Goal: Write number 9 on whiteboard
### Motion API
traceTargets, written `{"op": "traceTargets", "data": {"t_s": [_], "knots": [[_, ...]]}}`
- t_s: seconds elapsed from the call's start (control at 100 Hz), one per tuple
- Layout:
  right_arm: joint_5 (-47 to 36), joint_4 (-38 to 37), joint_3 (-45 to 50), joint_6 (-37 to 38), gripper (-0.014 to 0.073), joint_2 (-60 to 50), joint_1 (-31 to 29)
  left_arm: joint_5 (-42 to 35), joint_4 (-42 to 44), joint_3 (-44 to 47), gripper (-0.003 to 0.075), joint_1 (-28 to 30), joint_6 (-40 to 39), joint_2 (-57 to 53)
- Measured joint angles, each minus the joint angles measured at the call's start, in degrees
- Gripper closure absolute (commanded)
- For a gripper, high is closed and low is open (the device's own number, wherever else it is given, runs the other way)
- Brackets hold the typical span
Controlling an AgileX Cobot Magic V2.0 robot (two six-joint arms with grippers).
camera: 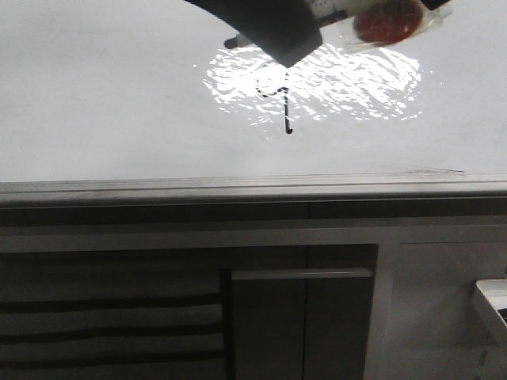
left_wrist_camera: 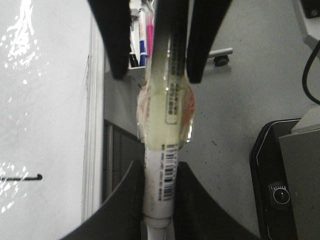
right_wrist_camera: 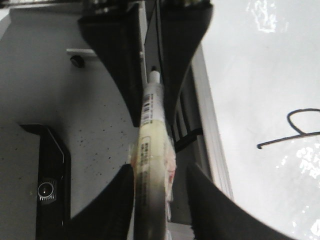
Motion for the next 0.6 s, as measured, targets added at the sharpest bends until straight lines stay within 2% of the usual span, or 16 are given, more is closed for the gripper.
{"op": "traceTargets", "data": {"t_s": [0.13,0.31,0.39,0.46,0.6], "knots": [[-1.52,-0.59,-2.27,5.45,0.0314,-1.01,-0.68,0.1,10.93,0.0,0.0741,-0.02,-12.42,-0.11],[-1.93,-2.03,-3.4,11.61,0.0314,-6.08,-4.64,0.22,28.09,2.68,0.0741,2.26,-41.1,-3.3],[-1.93,-2.62,-3.4,12.54,0.0314,-7.63,-6.47,-1.07,34.67,7.32,0.0741,5.78,-53.61,-7.0],[-1.82,-3.04,-3.4,12.66,0.0314,-7.98,-7.56,-4.63,37.76,12.54,0.0741,9.7,-61.31,-10.67],[-1.59,-3.39,-3.4,12.87,0.0314,-8.03,-8.24,-16.8,39.19,23.68,0.0741,19.08,-71.68,-16.86]]}}
